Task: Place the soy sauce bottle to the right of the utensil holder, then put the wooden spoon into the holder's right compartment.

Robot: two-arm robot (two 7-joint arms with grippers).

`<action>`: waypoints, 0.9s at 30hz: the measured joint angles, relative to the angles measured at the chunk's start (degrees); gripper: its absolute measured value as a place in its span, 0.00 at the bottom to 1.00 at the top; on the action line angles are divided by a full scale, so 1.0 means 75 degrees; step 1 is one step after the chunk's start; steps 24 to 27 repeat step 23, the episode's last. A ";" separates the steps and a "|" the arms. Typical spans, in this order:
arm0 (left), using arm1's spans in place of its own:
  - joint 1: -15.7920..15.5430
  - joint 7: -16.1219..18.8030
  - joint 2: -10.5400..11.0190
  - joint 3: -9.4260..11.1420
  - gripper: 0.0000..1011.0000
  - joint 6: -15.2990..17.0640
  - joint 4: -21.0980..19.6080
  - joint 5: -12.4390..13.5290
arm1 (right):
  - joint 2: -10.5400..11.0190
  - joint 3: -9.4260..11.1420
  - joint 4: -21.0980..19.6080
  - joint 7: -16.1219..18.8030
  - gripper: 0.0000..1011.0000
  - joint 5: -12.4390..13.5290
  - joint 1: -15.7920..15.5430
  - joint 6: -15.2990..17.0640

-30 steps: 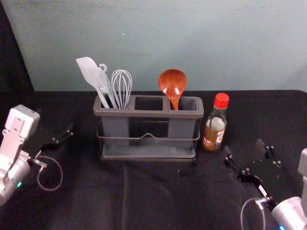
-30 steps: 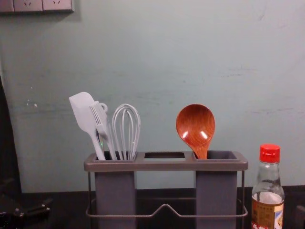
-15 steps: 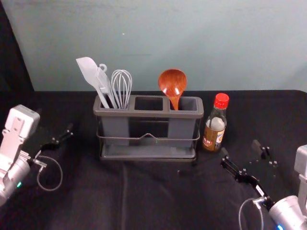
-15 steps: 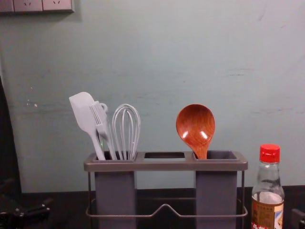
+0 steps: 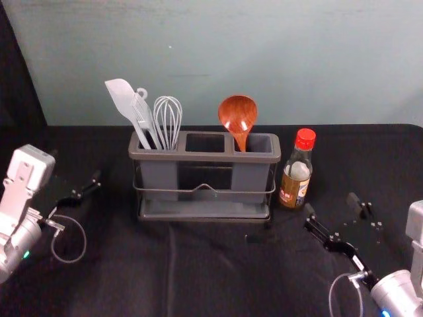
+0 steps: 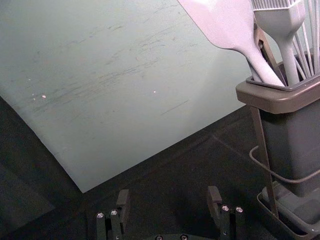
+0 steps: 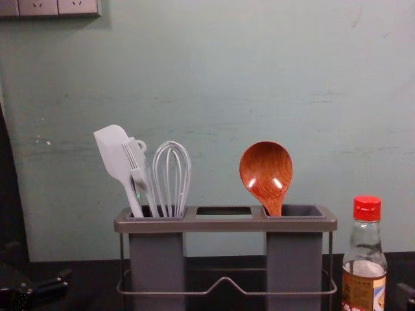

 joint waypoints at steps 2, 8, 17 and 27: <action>0.0000 0.0000 0.0000 0.0000 1.00 0.0000 0.0000 0.0000 | 0.0001 0.0000 -0.0001 -0.0001 0.99 0.0000 -0.0001 -0.0002; 0.0000 0.0000 0.0000 0.0000 1.00 0.0000 0.0000 0.0000 | 0.0003 0.0000 -0.0006 -0.0008 0.99 0.0000 -0.0001 -0.0008; 0.0000 0.0000 0.0000 0.0000 1.00 0.0000 0.0000 0.0000 | 0.0003 0.0000 -0.0006 -0.0018 0.99 0.0000 -0.0001 -0.0013; 0.0000 0.0000 0.0000 0.0000 1.00 0.0000 0.0000 0.0000 | 0.0003 -0.0001 -0.0006 -0.0021 0.99 0.0000 -0.0001 -0.0015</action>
